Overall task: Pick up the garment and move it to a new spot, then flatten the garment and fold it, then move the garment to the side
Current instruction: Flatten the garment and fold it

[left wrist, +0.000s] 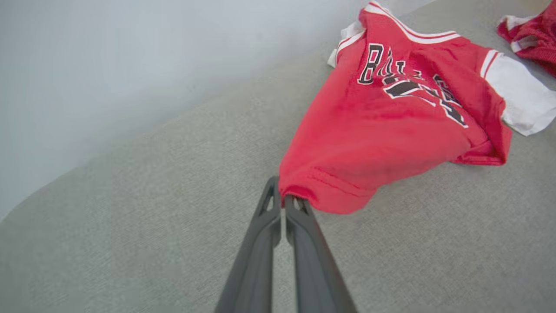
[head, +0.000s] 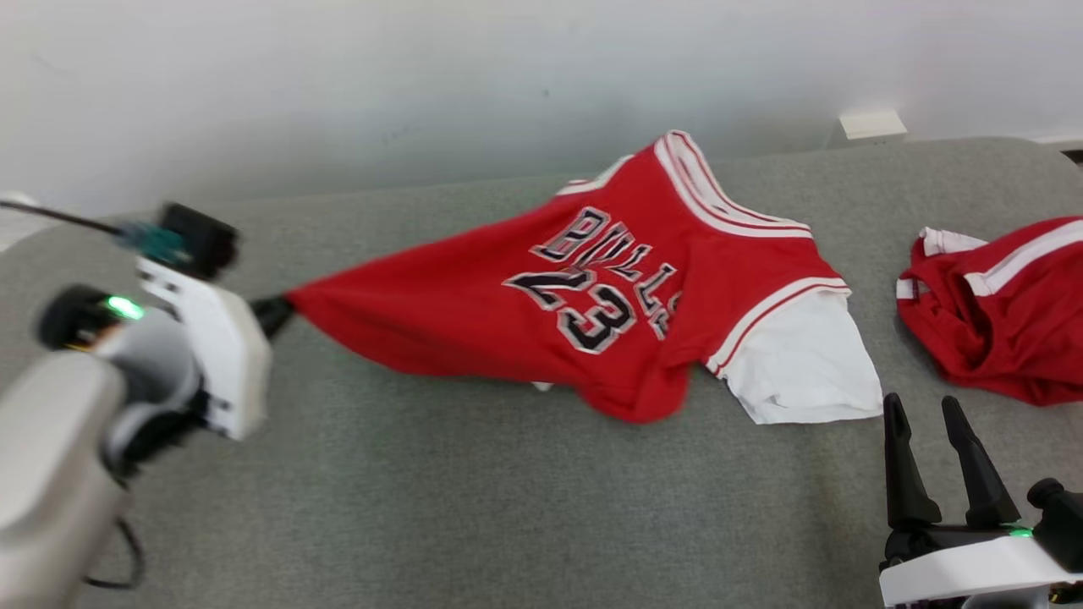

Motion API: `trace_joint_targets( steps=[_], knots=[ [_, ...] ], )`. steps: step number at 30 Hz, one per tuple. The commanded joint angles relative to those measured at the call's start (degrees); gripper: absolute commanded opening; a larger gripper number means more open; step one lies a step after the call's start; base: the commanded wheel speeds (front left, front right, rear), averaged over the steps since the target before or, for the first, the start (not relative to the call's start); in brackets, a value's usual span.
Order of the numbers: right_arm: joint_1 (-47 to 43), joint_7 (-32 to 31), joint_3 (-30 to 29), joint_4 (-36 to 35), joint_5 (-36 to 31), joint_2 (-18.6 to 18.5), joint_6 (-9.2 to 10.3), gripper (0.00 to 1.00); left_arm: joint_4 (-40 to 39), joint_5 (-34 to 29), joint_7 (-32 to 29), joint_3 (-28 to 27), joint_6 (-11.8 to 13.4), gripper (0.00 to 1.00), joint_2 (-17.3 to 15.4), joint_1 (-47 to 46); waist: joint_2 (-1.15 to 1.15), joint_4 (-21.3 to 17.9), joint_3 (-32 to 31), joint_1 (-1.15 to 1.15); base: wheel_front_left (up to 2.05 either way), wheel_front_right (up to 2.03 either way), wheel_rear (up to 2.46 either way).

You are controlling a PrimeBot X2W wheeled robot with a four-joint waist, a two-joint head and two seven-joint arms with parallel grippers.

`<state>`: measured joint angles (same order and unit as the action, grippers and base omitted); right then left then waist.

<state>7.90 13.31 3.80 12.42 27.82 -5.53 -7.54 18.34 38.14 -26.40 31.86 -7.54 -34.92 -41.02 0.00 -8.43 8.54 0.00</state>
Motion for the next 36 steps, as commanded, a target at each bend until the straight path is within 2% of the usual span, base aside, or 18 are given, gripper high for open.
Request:
trace_joint_targets(
  steps=[1,5,12,13,14,15,21,26,31,36],
  knots=[
    [0.42,-0.12,0.0,-0.15,-0.08,-0.15,0.12,1.0,1.53,1.14,-0.66,-0.47,0.13,0.0,-1.54,-1.78,0.0,-1.02,1.0,0.0,0.0,0.0,0.0],
    [1.61,-0.5,0.73,-0.13,-0.39,0.15,0.12,1.0,8.61,1.22,1.33,-1.25,0.12,0.0,-4.69,-7.49,0.0,-2.86,3.4,0.0,0.0,0.0,0.0],
    [4.6,-0.21,3.06,0.25,-0.58,0.64,0.12,1.0,23.57,-0.53,8.82,-3.03,0.56,0.0,-3.93,-13.54,0.0,-6.78,7.26,0.0,0.0,0.0,0.0],
    [4.87,-0.16,3.44,0.44,-0.59,0.75,0.12,1.0,25.57,-0.06,9.2,-3.11,0.54,0.06,-3.51,-13.62,0.0,-7.2,7.5,0.0,0.0,0.0,0.0],
    [5.12,-0.11,3.9,0.68,-0.55,0.87,0.12,1.0,27.6,0.75,9.58,-3.48,0.49,0.95,-3.1,-13.67,0.0,-7.58,7.67,0.0,0.0,0.0,0.0],
    [5.2,0.06,4.07,1.01,-0.51,0.92,0.12,1.0,29.21,1.23,10.13,-3.66,0.42,1.0,-2.56,-13.67,0.0,-7.73,7.73,0.0,0.0,0.0,0.0],
    [4.58,0.6,4.28,2.69,-0.37,0.79,0.12,1.0,33.11,0.74,15.08,-1.1,0.06,1.0,-0.29,-13.77,0.0,-5.84,5.42,0.0,0.0,0.0,0.0],
    [3.18,0.92,3.81,2.86,-0.22,0.11,0.12,1.0,27.78,0.72,22.3,3.67,0.01,1.0,0.76,-13.12,0.0,-2.15,2.32,0.0,0.0,0.0,0.0],
    [1.97,1.13,4.07,2.45,0.13,0.11,0.12,1.0,22.34,2.01,29.94,4.83,0.13,1.0,1.46,-9.88,0.0,0.84,0.73,0.0,0.0,0.0,0.0],
    [1.07,1.29,3.73,2.49,0.26,0.22,0.13,1.0,17.0,3.75,32.87,5.31,0.99,1.0,4.24,-4.22,0.0,2.51,0.04,0.0,0.0,0.0,0.0]
  ],
)
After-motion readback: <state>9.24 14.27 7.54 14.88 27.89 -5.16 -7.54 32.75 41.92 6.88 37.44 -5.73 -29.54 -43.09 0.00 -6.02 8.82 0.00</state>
